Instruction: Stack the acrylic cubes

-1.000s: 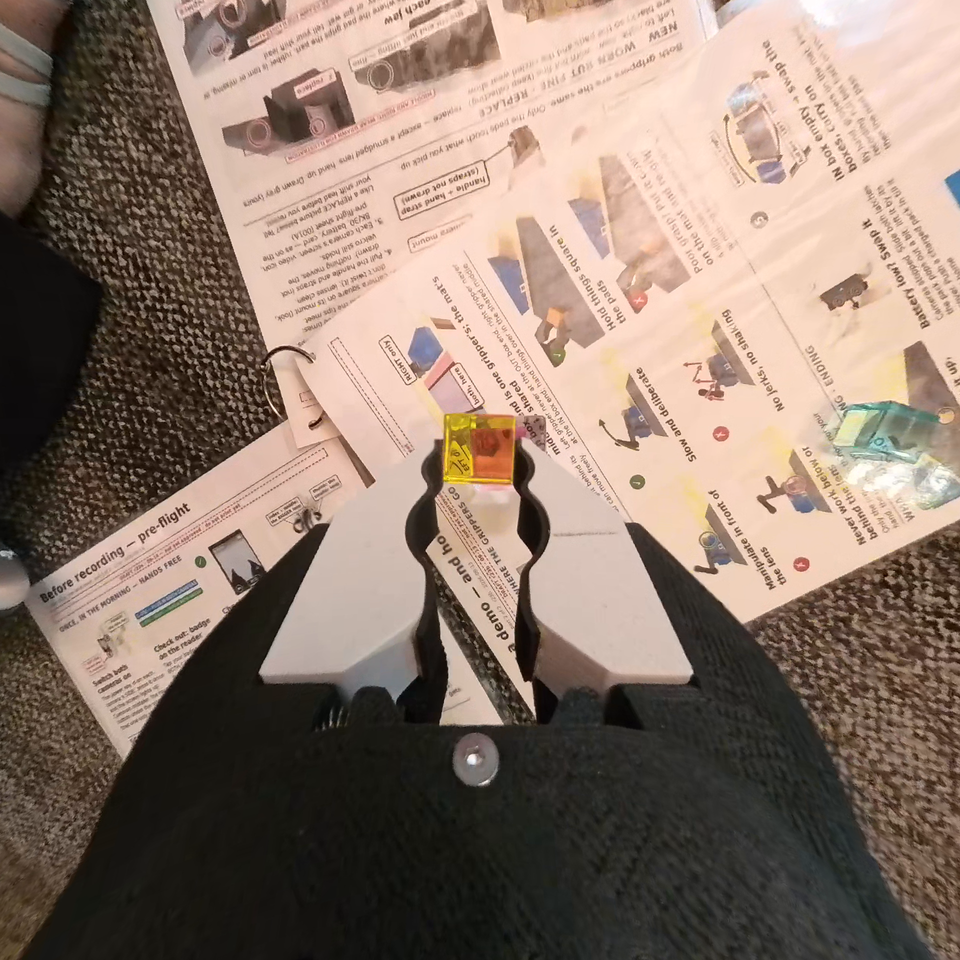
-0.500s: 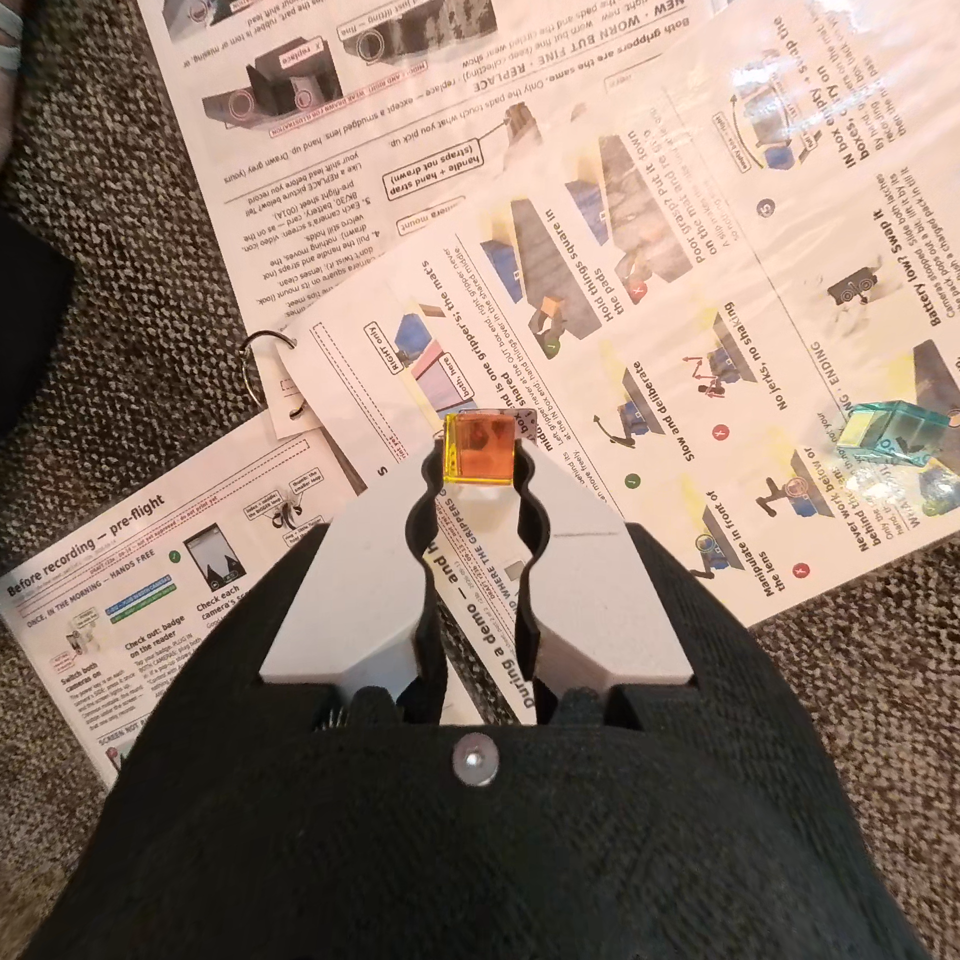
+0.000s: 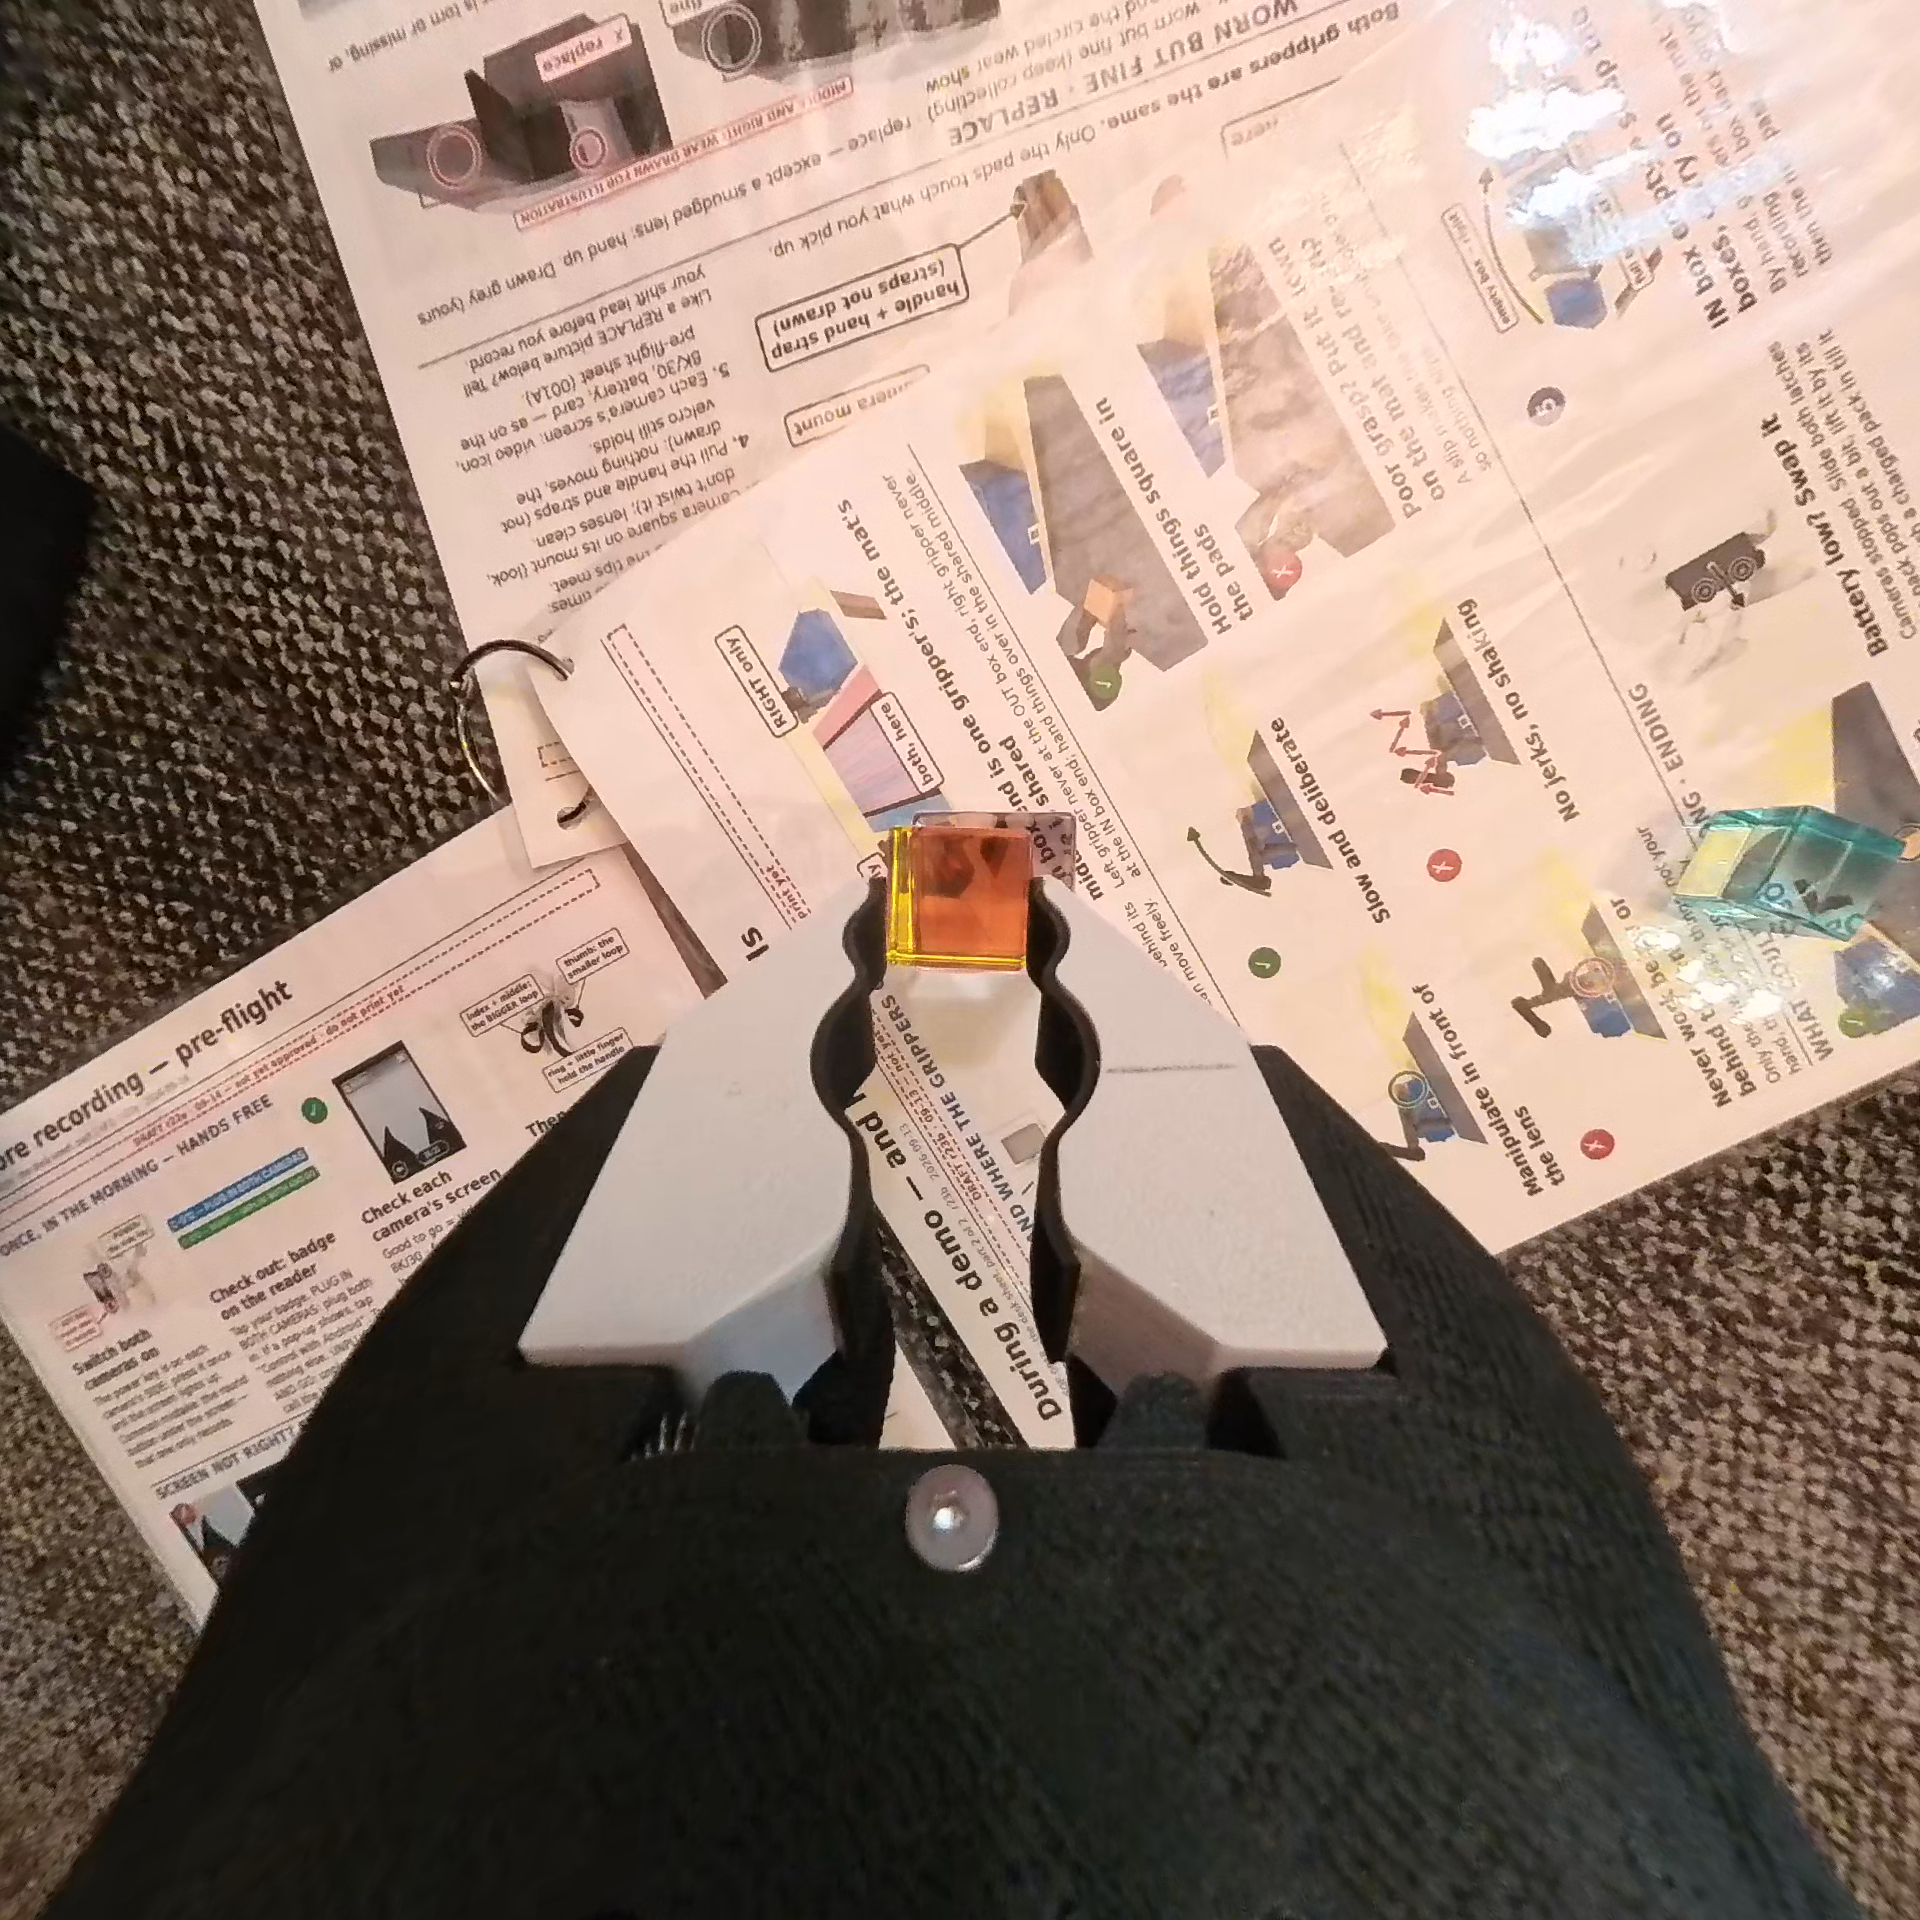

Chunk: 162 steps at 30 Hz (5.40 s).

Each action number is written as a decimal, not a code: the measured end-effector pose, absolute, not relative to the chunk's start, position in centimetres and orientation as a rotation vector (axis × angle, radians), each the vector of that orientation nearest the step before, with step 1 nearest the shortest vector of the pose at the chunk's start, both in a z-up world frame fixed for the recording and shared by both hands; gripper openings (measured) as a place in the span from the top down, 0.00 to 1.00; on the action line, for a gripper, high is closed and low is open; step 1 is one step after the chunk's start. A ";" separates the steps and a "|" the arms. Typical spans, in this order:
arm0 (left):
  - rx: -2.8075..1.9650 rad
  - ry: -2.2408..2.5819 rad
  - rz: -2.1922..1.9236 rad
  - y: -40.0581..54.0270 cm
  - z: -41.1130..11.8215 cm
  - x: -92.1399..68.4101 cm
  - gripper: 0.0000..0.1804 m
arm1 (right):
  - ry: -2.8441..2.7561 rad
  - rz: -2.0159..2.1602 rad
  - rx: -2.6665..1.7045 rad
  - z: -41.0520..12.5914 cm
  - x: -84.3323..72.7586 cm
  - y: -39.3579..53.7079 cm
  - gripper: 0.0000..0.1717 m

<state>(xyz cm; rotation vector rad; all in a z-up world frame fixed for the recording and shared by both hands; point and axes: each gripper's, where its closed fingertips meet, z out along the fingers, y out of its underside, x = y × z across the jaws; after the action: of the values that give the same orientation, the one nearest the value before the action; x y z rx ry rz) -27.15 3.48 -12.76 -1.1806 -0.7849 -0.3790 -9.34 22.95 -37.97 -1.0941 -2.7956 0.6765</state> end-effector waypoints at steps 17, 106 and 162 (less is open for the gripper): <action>-1.194 -0.816 -0.331 3.2 -13.0 -27.6 0.66 | -2.418 0.859 -1.326 -34.7 -10.7 26.2 0.61; -1.167 -0.799 -0.414 3.8 -12.6 -26.6 0.66 | -3.098 -0.065 -1.049 -44.4 5.2 21.0 0.79; -1.200 -0.800 -0.340 3.6 -12.8 -27.1 0.65 | -2.979 -0.041 -1.162 -34.6 -8.7 23.1 0.67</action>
<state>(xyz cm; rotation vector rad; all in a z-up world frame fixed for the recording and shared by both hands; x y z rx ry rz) -27.08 3.60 -12.80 -1.2002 -0.8001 -0.3404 -8.65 23.11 -34.58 -1.1623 -2.9789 -0.0414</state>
